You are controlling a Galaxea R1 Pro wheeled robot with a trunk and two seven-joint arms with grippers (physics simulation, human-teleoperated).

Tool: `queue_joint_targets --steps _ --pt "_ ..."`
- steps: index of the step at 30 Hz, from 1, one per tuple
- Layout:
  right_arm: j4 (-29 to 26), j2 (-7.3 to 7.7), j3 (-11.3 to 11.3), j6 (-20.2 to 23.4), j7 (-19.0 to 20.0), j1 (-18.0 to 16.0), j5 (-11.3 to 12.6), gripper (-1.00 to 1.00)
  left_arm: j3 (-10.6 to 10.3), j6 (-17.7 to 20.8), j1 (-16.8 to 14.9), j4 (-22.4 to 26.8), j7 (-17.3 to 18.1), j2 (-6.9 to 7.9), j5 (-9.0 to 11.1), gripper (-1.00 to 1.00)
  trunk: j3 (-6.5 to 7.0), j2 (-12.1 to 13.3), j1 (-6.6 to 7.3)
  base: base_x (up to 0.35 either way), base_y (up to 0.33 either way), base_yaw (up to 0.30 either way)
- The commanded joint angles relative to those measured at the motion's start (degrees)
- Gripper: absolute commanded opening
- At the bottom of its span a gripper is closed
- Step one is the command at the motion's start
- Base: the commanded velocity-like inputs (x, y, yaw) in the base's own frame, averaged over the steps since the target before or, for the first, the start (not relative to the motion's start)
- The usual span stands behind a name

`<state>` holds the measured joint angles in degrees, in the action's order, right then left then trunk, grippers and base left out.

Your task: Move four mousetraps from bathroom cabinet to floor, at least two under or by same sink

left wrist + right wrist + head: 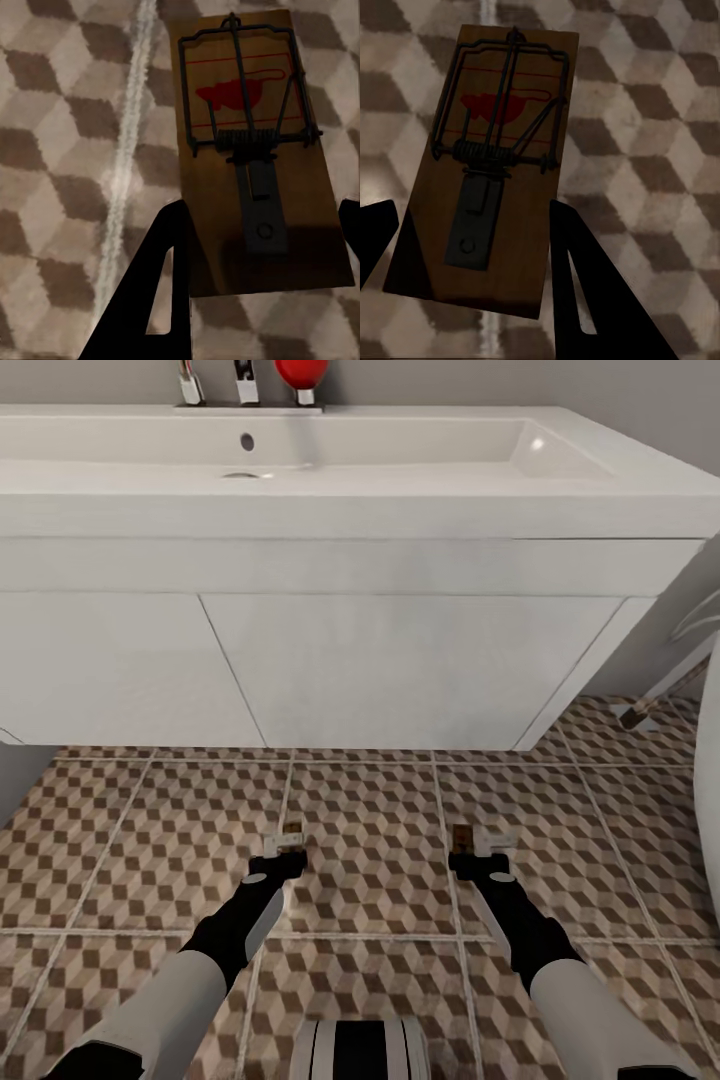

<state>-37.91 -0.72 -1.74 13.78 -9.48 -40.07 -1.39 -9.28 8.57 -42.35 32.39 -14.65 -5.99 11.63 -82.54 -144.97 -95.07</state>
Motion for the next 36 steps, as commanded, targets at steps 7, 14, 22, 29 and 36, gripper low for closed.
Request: queue_joint_targets --steps 7,14,22,29,36 --pt "0.47 0.08 0.04 0.35 -0.15 -0.01 0.23 -1.0 -0.41 0.56 -0.02 -0.39 -0.57 0.3 0.42 -1.0 -1.59 -0.11 -0.17 0.0 0.0 0.0" --pt "2.62 0.1 0.0 -0.4 -0.17 -0.01 0.18 -1.0 -0.45 0.27 -0.02 -0.41 -0.42 0.59 0.15 -1.0 -3.15 -0.2 -0.35 0.0 0.0 0.0" --pt "3.06 0.04 -0.01 -1.12 -0.11 -0.01 -0.13 -1.0 -0.52 -0.11 -0.02 -0.4 -0.45 0.62 -0.05 -1.0 -4.92 -0.31 -0.55 0.0 0.0 0.0" --pt "3.1 -0.08 -0.07 -1.2 -0.1 -0.01 -0.42 -1.0 -0.64 -0.2 -0.02 -0.23 -0.49 0.63 -0.11 -1.0 -5.14 -0.33 -0.58 0.0 0.0 0.0" --pt "3.09 -0.1 -0.07 -1.21 -0.1 -0.01 -0.38 -1.0 -0.65 -0.21 -0.02 -0.23 -0.55 0.63 -0.11 -1.0 -5.14 -0.33 -0.58 0.0 0.0 0.0"
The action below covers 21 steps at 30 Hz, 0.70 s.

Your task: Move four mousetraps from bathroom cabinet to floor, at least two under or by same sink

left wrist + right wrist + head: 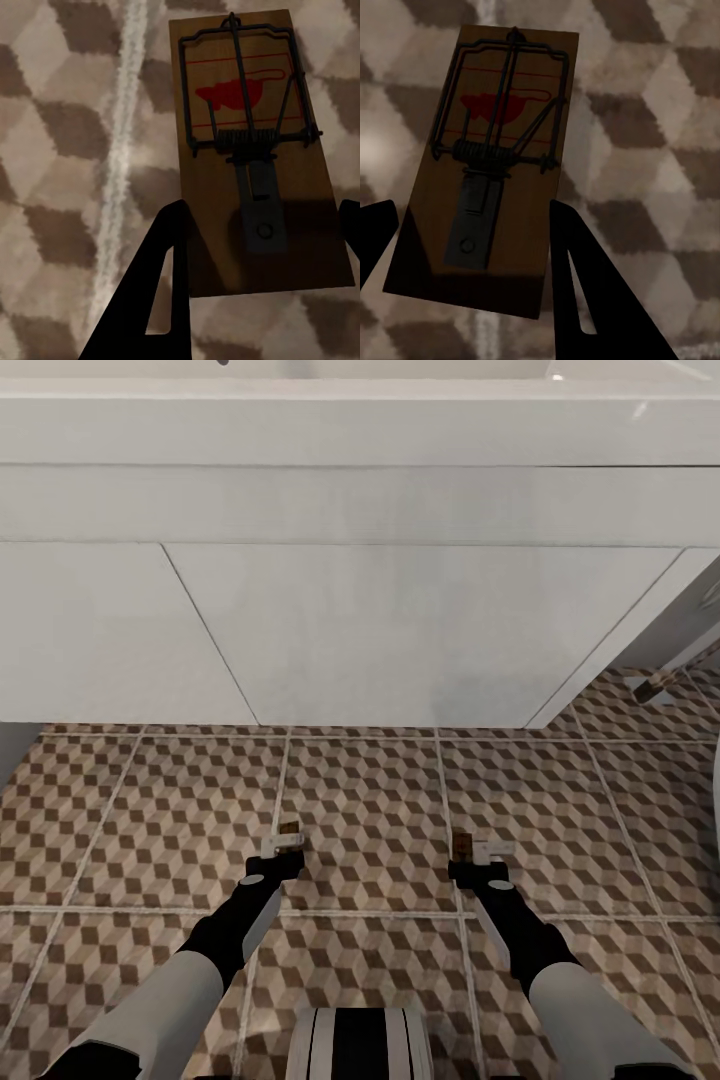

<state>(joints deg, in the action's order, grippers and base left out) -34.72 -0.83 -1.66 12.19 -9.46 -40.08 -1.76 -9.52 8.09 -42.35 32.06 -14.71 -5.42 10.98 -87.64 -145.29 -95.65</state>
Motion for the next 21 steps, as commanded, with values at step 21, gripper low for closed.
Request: queue_joint_targets --steps 21 --pt "-0.12 0.09 -0.12 -0.1 -0.12 0.0 0.12 -1.0 -0.42 0.26 -0.01 0.11 -0.59 0.05 0.53 -1.0 -2.03 -0.13 -0.22 0.0 0.0 0.0"
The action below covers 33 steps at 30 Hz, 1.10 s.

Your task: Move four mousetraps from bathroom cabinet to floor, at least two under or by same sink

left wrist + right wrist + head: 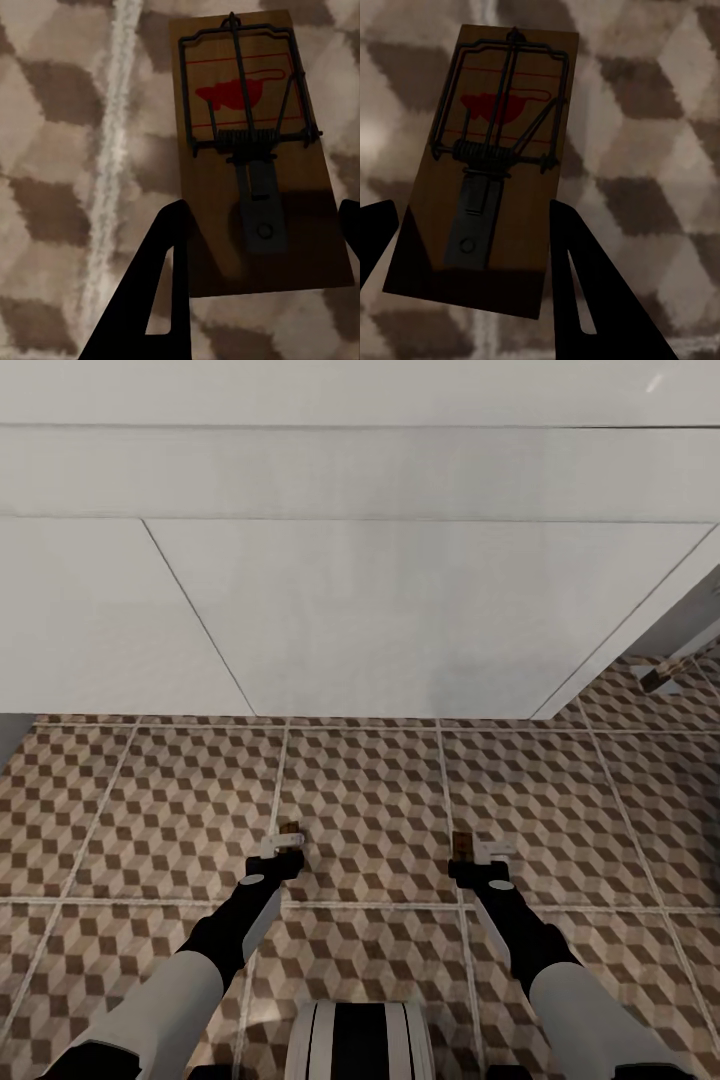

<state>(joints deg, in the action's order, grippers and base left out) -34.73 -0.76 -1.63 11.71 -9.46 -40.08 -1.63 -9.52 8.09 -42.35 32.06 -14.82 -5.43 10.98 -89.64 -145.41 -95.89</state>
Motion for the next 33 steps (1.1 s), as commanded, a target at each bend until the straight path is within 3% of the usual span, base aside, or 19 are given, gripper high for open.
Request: queue_joint_targets --steps 1,8,18,27,33 --pt "-0.12 0.03 -0.14 0.28 -0.09 0.0 0.05 -1.0 -0.41 0.26 -0.01 0.11 -0.48 0.06 0.53 -1.0 -0.03 -0.01 0.01 0.0 0.0 0.0" --pt "-0.68 0.13 -0.22 -1.48 0.18 0.0 0.13 -1.0 -0.41 0.26 -0.01 0.11 -0.47 0.02 0.53 -1.0 -0.03 -0.01 0.01 0.0 0.0 0.0" --pt "-0.08 0.54 -0.39 -7.98 1.16 0.0 0.55 -1.0 -0.41 0.26 -0.01 0.05 -0.47 0.01 0.53 -1.0 -0.03 -0.01 0.01 0.0 0.0 0.0" --pt "0.69 0.8 -0.32 -8.63 5.51 0.0 0.7 -1.0 -0.41 0.26 -0.01 0.02 -0.47 0.01 0.53 -1.0 -0.03 -0.01 0.01 0.0 0.0 0.0" --pt "3.46 0.77 -0.15 -8.99 6.46 0.0 0.62 -1.0 -0.42 0.09 -0.01 -0.06 -0.47 0.04 0.53 -1.0 -0.03 -0.01 0.01 0.0 0.0 0.0"
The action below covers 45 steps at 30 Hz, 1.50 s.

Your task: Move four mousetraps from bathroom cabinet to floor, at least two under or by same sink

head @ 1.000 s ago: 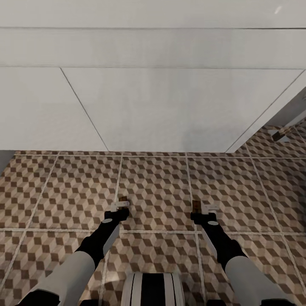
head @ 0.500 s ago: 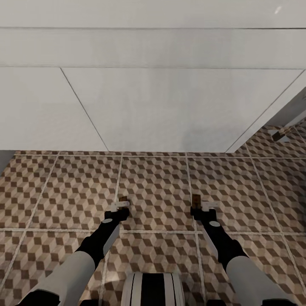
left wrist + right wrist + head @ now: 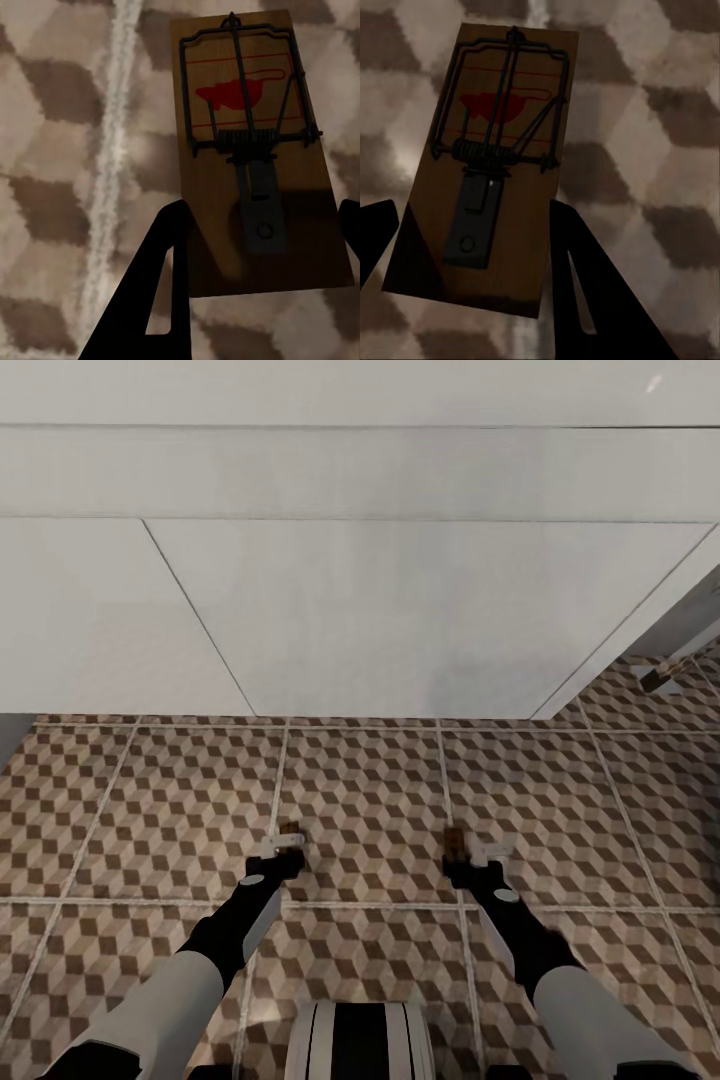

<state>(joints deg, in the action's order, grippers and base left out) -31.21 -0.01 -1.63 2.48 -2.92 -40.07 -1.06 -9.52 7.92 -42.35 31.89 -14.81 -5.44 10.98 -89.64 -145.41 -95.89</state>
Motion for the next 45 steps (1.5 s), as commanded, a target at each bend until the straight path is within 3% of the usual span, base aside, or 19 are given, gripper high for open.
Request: queue_joint_targets --steps 1,7,12,32,38,45 --pt "0.16 0.01 -0.12 0.17 -0.05 -0.01 0.04 -1.0 -0.42 0.08 -0.01 0.09 -0.48 0.06 0.52 -1.0 -0.03 -0.01 0.01 0.0 0.0 0.0" --pt "0.91 -0.06 -0.06 -0.08 0.04 -0.01 0.01 -1.0 -0.44 -3.75 -0.01 -0.5 -1.27 0.08 0.52 -1.0 -0.03 -0.01 0.01 0.0 0.0 0.0" --pt "1.03 -0.08 -0.04 -0.11 0.05 -0.01 0.01 -1.0 -0.55 -5.45 -0.01 -1.02 -3.95 0.08 0.35 -1.0 -0.03 -0.01 0.01 0.0 0.0 0.0" --pt "1.14 -0.17 -0.04 -0.11 -0.28 -0.01 0.01 -1.0 -0.57 -5.27 -0.01 -1.15 -4.28 0.08 0.28 -1.0 -0.03 -0.01 0.01 0.0 0.0 0.0" --pt "1.15 -0.18 -0.04 -0.11 -0.45 -0.01 0.01 -1.0 -0.58 -5.22 -0.01 -1.01 -4.14 0.08 0.33 -1.0 -1.36 -0.09 -0.14 0.0 0.0 0.0" --pt "1.09 -0.2 -0.04 -0.09 -0.5 -0.01 -0.07 -1.0 -0.66 -5.53 -0.01 -1.01 -4.27 0.02 0.31 -1.0 -1.36 -0.09 -0.14 0.0 0.0 0.0"
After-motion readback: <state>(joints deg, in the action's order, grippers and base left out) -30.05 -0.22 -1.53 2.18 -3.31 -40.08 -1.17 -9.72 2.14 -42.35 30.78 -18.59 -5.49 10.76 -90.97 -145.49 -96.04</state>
